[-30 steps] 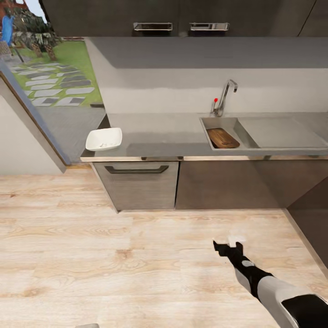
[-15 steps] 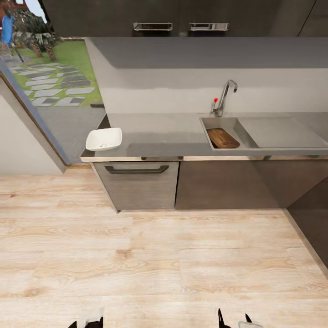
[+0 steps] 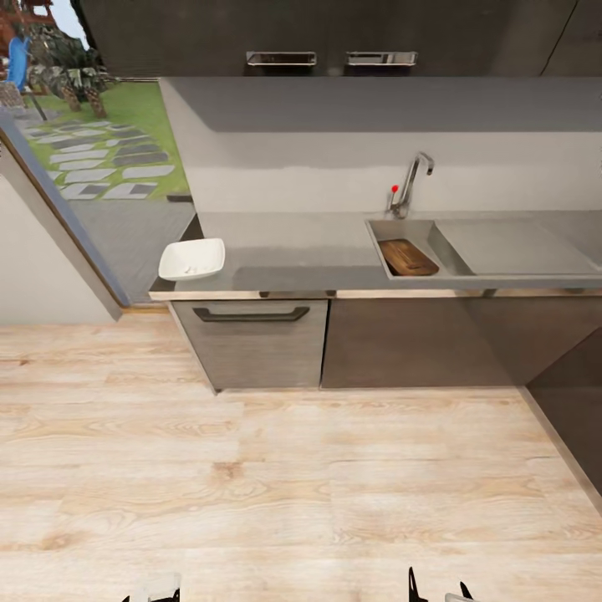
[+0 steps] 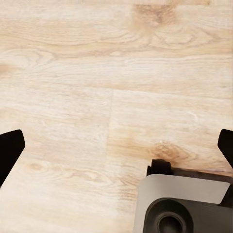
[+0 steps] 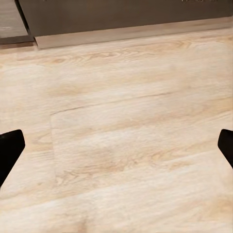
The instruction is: In the kitchen, take the Vidalia onion out of the sink, dice it on the chopping board with the paring knife, put the diced onion into the bowl on the countertop, then place both the paring knife and the chopping board into the sink.
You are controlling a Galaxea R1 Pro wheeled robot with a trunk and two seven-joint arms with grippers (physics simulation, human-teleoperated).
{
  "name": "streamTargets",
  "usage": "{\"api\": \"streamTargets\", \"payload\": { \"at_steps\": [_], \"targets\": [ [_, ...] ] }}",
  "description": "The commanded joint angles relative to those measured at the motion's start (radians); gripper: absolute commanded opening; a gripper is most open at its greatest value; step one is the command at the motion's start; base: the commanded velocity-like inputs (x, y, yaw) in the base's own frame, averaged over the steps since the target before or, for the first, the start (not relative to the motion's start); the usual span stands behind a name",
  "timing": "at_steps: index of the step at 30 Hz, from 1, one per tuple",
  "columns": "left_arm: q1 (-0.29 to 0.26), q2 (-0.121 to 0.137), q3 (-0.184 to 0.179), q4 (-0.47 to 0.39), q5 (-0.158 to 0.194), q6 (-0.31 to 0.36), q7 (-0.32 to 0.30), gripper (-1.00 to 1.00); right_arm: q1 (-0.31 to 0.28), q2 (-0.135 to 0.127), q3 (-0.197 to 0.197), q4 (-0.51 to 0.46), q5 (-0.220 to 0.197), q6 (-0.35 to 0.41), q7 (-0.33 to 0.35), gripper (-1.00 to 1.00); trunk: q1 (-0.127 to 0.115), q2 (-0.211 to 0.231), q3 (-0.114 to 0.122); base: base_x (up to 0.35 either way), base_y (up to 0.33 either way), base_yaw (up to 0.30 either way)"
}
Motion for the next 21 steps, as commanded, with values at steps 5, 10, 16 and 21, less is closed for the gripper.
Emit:
{"api": "streamTargets", "payload": {
  "at_steps": [5,10,16,21],
  "targets": [
    [-0.001,-0.001,-0.009,0.003,0.004,-0.005,0.003,1.00,-0.001,0.000,0.009,0.001,0.000,-0.002,-0.010,1.00,0.001,-0.002,0.007,0.000,0.000,0.000],
    [-0.001,-0.001,-0.009,0.004,0.004,-0.005,0.003,1.00,-0.001,-0.001,0.009,0.001,0.001,-0.002,-0.010,1.00,0.001,-0.002,0.014,0.000,0.000,0.000],
    [-0.001,-0.002,-0.009,0.004,0.004,-0.005,0.003,1.00,-0.001,-0.001,0.009,0.001,0.001,-0.012,-0.010,1.00,0.001,-0.002,0.024,0.000,0.000,0.000],
    [-0.001,-0.002,-0.009,0.005,0.004,-0.003,0.003,1.00,-0.001,-0.001,0.009,0.001,0.002,-0.031,-0.009,1.00,0.001,-0.002,0.032,0.000,0.000,0.000]
  ]
}}
